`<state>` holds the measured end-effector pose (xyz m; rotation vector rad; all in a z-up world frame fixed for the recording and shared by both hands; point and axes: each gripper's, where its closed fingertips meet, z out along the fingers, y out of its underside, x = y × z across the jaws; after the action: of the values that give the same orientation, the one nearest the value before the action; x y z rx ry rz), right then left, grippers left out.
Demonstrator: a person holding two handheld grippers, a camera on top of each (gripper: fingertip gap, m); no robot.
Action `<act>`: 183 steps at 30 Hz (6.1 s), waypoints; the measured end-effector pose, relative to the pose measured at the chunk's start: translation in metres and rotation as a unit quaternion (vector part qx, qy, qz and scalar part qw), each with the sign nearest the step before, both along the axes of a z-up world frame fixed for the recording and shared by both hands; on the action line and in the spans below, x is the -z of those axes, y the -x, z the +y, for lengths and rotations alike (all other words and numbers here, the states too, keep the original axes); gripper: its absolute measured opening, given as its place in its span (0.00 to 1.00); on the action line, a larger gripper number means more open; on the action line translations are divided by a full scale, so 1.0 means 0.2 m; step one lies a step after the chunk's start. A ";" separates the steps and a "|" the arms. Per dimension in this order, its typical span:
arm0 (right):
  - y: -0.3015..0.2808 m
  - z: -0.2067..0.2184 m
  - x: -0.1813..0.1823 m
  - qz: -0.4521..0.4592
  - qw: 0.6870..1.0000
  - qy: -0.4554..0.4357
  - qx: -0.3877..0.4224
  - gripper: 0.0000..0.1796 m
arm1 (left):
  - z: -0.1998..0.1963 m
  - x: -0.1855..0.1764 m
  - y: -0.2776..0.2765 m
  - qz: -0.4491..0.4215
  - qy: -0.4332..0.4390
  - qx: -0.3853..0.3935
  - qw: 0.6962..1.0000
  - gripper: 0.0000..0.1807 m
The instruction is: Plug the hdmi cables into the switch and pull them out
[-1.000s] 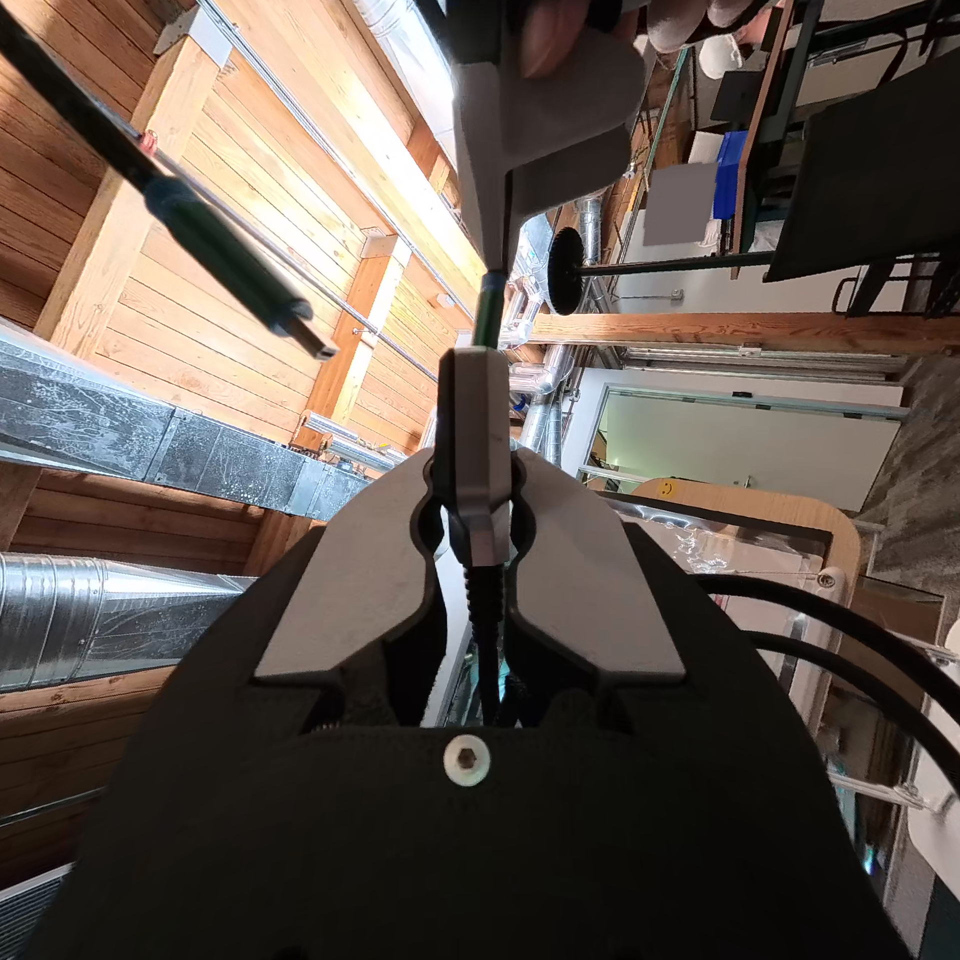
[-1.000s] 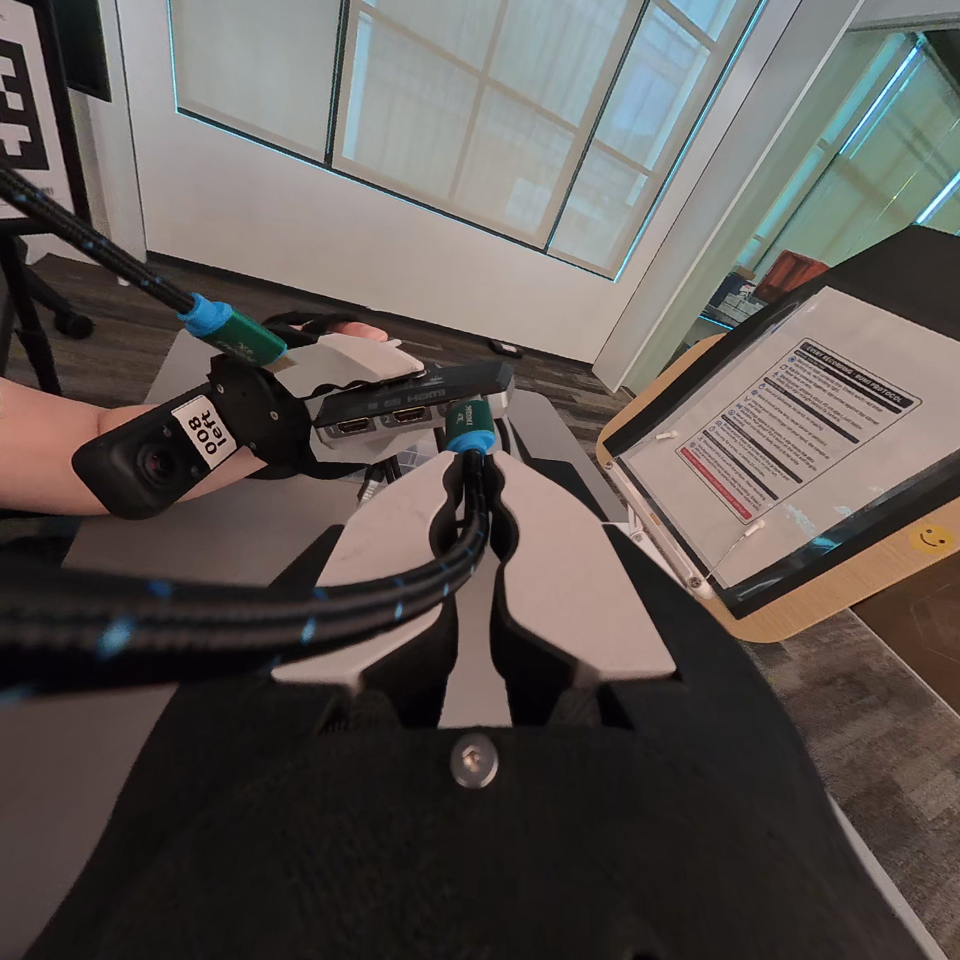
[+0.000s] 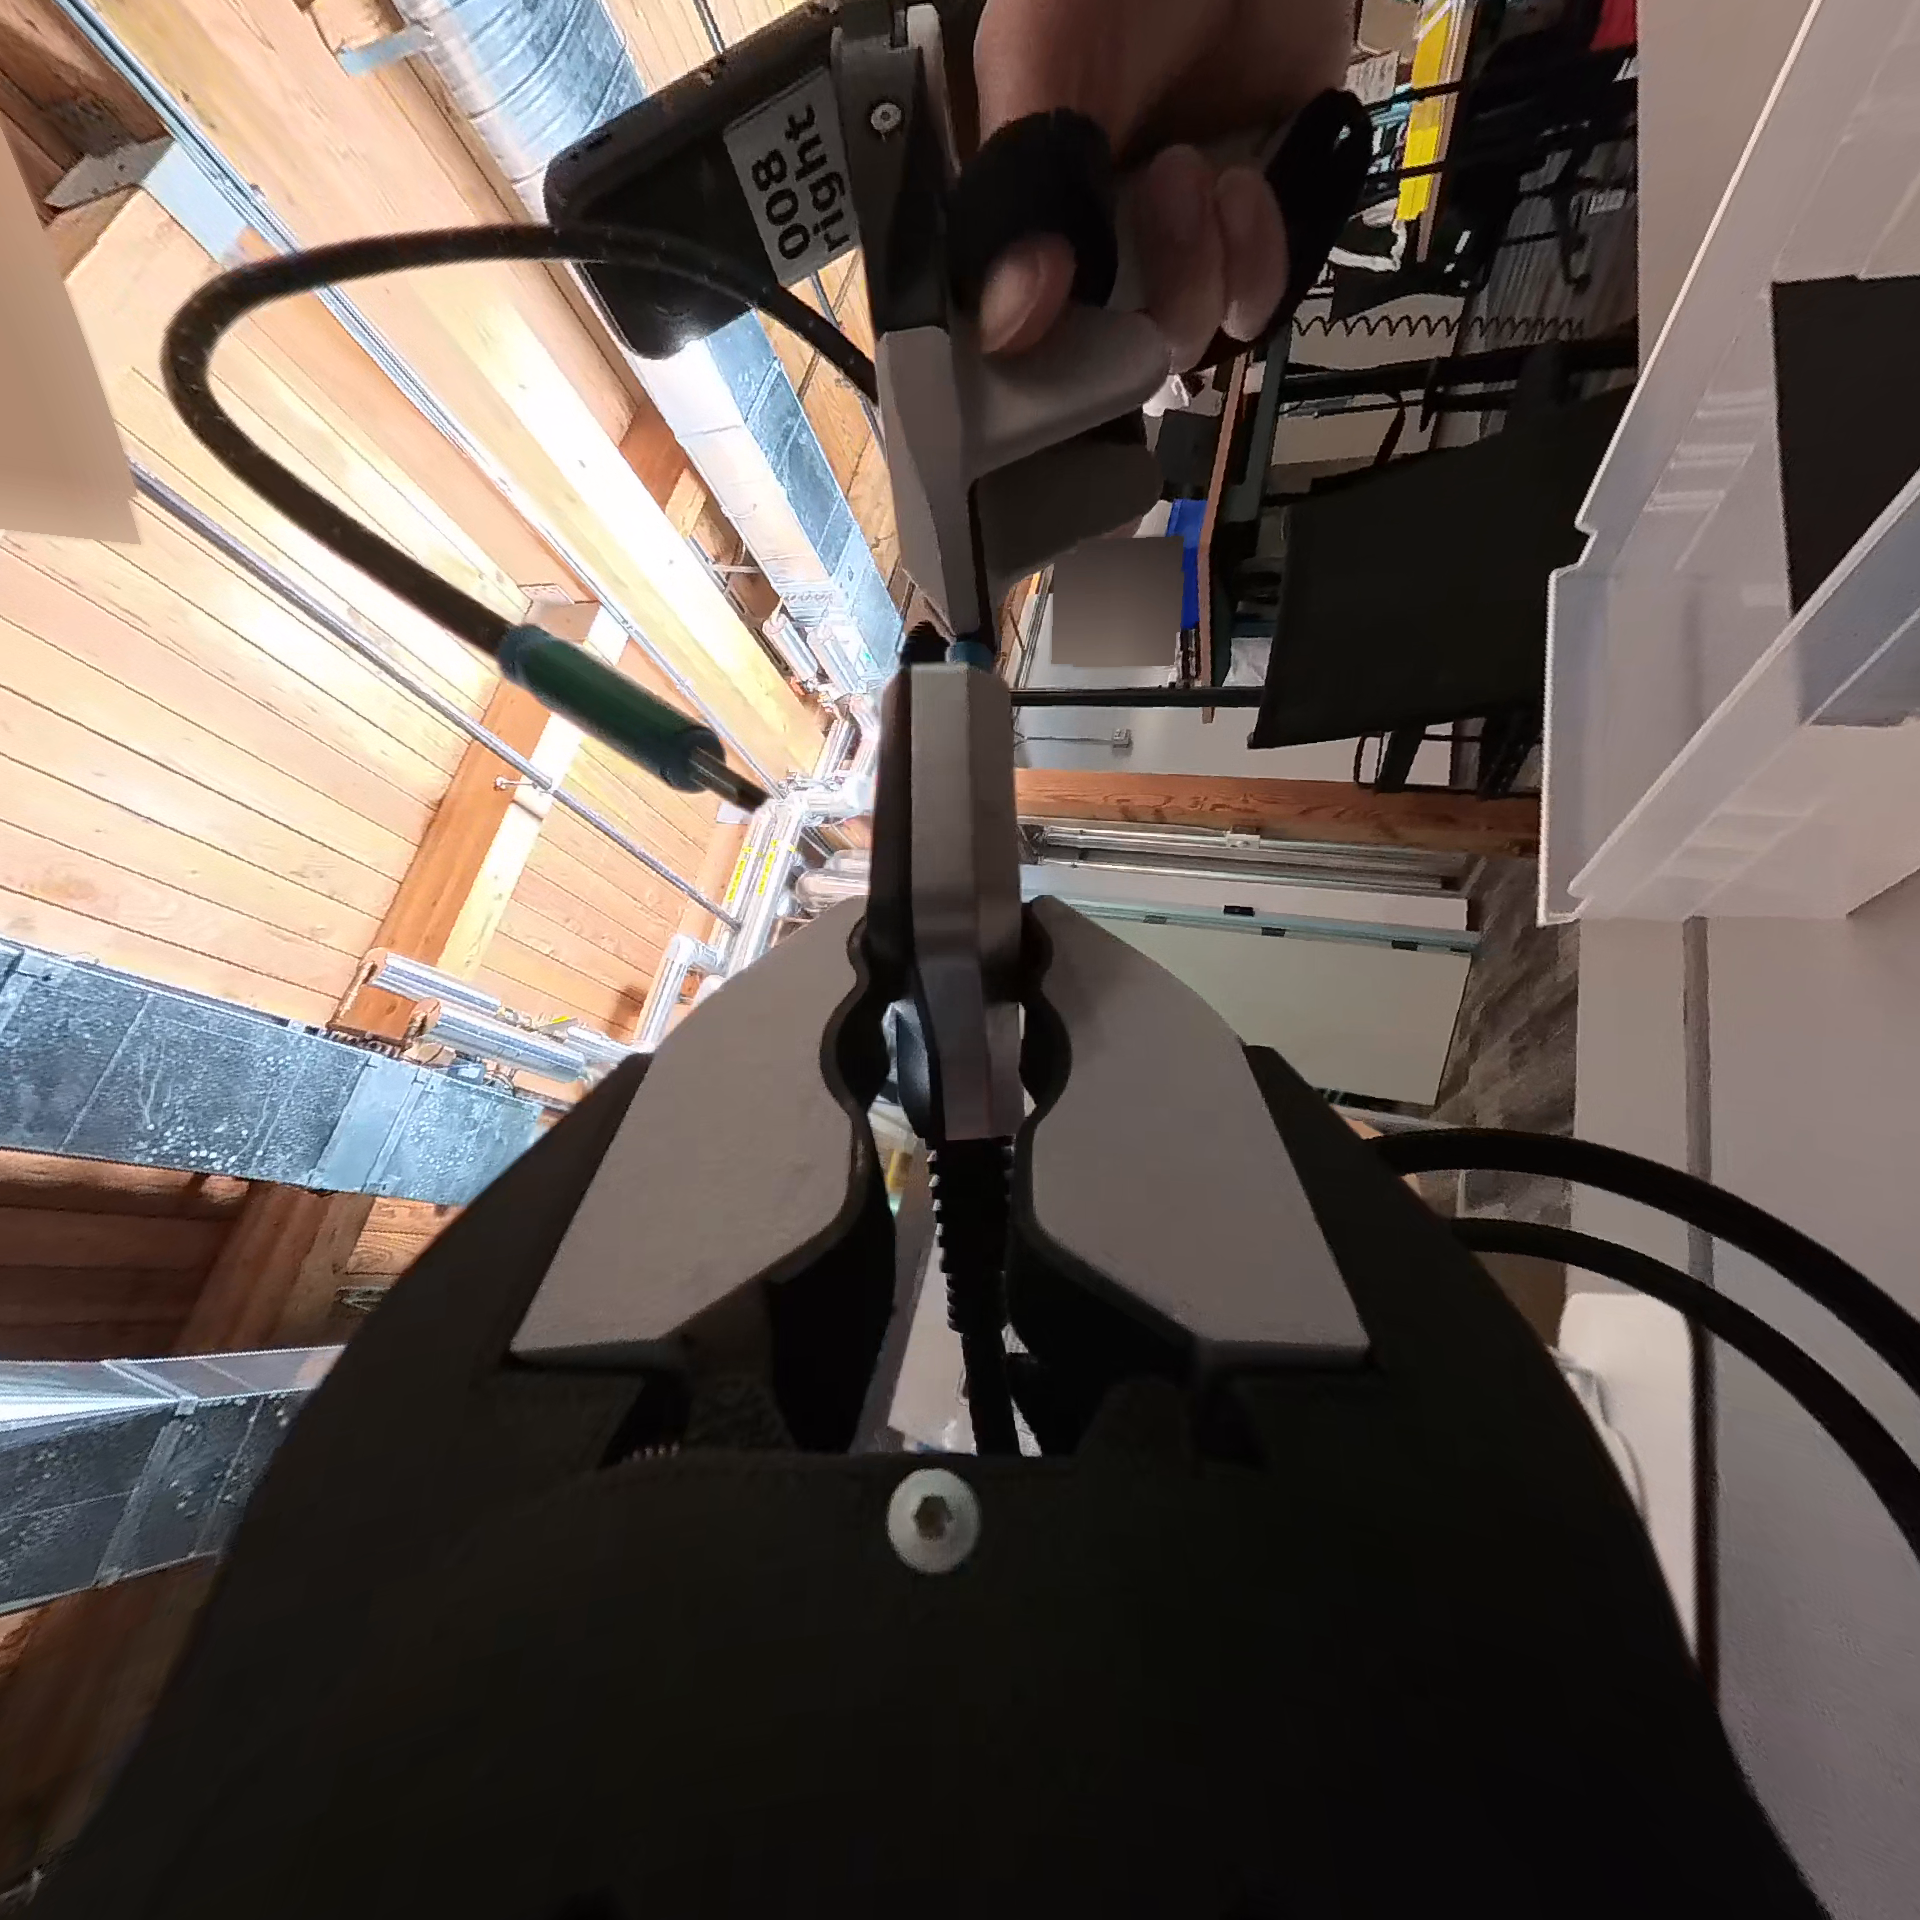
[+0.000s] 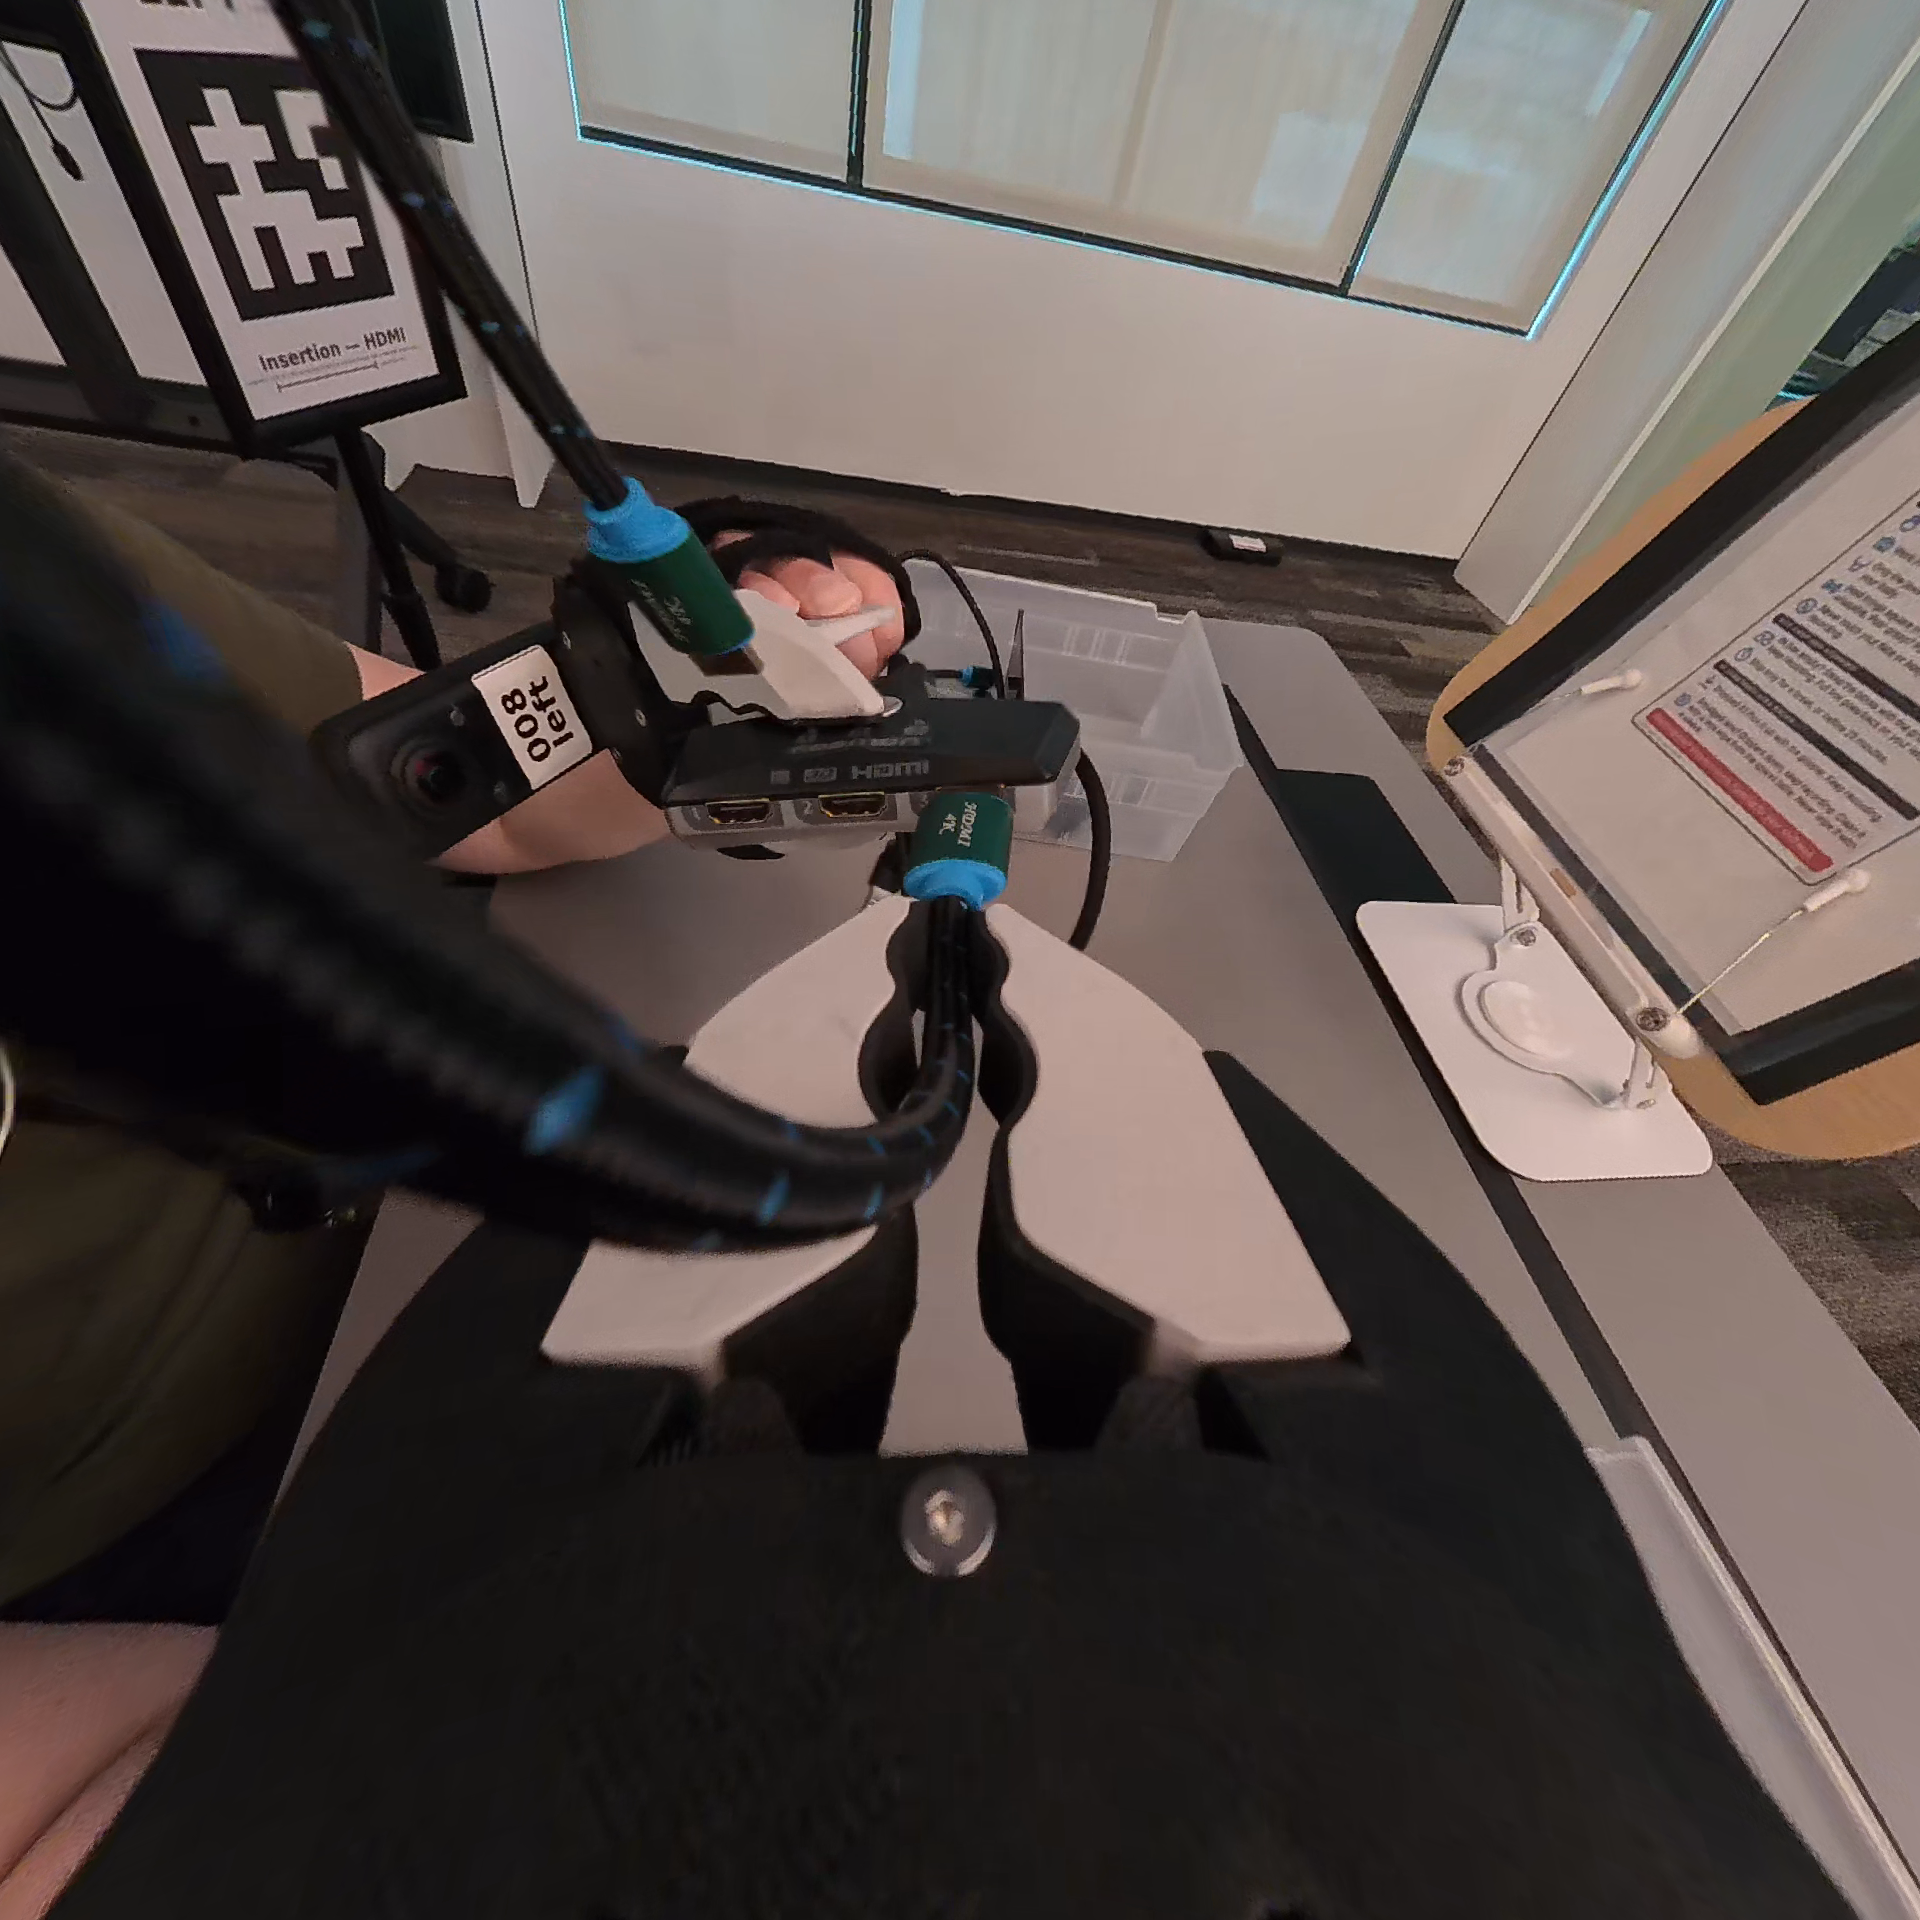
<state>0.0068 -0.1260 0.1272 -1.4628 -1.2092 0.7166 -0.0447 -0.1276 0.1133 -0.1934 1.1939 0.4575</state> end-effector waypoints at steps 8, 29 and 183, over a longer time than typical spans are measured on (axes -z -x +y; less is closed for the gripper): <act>-0.03 -0.02 0.03 0.002 1.000 0.025 -0.018 0.04 | -0.06 0.04 -0.05 0.015 0.022 0.031 0.999 0.11; -0.06 -0.09 0.09 0.002 0.994 0.044 -0.098 0.00 | -0.15 0.07 -0.08 0.079 0.136 0.119 0.980 0.12; -0.48 0.43 0.22 0.006 0.982 -0.076 0.175 0.11 | 0.55 0.27 0.29 0.119 0.466 -0.130 0.867 0.16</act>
<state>0.1025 -0.0391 0.0839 -1.4895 -0.9409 0.3840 -0.1021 -0.0172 0.0600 -1.1731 1.5702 0.0961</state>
